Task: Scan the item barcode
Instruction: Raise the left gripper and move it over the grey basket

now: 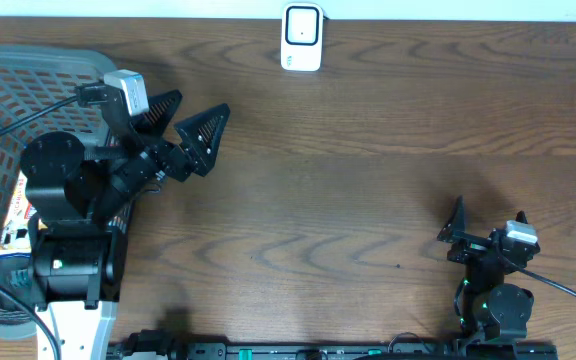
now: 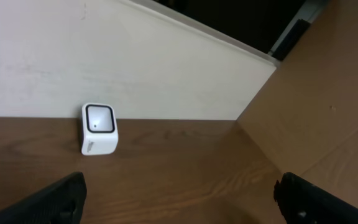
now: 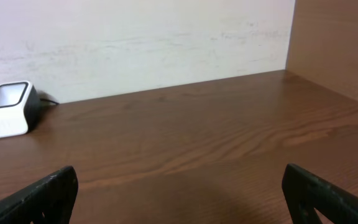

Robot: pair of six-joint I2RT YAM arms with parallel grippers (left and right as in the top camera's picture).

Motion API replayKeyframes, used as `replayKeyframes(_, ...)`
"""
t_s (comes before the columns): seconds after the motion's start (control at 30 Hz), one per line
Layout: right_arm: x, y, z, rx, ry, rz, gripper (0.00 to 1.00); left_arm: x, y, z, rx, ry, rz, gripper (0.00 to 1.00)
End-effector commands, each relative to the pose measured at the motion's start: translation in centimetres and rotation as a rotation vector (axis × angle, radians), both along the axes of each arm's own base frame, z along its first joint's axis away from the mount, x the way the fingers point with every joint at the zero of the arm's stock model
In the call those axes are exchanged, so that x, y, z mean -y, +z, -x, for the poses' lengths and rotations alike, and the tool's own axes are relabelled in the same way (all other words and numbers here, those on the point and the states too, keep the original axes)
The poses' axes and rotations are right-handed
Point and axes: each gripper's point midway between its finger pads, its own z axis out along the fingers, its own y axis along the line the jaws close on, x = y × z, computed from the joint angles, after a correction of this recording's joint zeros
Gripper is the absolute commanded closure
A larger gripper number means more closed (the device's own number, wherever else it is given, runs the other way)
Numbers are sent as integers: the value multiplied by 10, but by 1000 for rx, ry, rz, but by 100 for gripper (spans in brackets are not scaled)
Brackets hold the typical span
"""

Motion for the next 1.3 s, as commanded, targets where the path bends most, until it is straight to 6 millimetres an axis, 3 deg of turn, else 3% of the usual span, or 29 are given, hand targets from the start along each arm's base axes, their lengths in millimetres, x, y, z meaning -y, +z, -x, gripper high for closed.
replayKeyframes(0.0,1,0,1,-3,-6,9,1,-2,8,-7,-10,9,28,2)
replayKeyframes(0.2,1,0,1,-3,-6,9,1,-16,4,-33,-122,71,123,0)
replayKeyframes(0.37,1,0,1,-3,-6,9,1,-22,14,-49,-135,76,141,1)
replayKeyframes(0.5,2,0,1,-3,-6,9,1,-22,31,-52,-113,75,140,0)
replayKeyframes(0.73,1,0,1,-3,-6,9,1,-30,79,-46,-24,107,139,0)
replayKeyframes(1.1,1,0,1,-3,-6,9,1,-130,92,-40,-64,427,136,2)
replayKeyframes(1.2,1,0,1,-3,-6,9,1,-165,89,-30,-104,553,144,2)
replayKeyframes(1.27,1,0,1,-3,-6,9,1,-200,79,-19,-155,700,139,2)
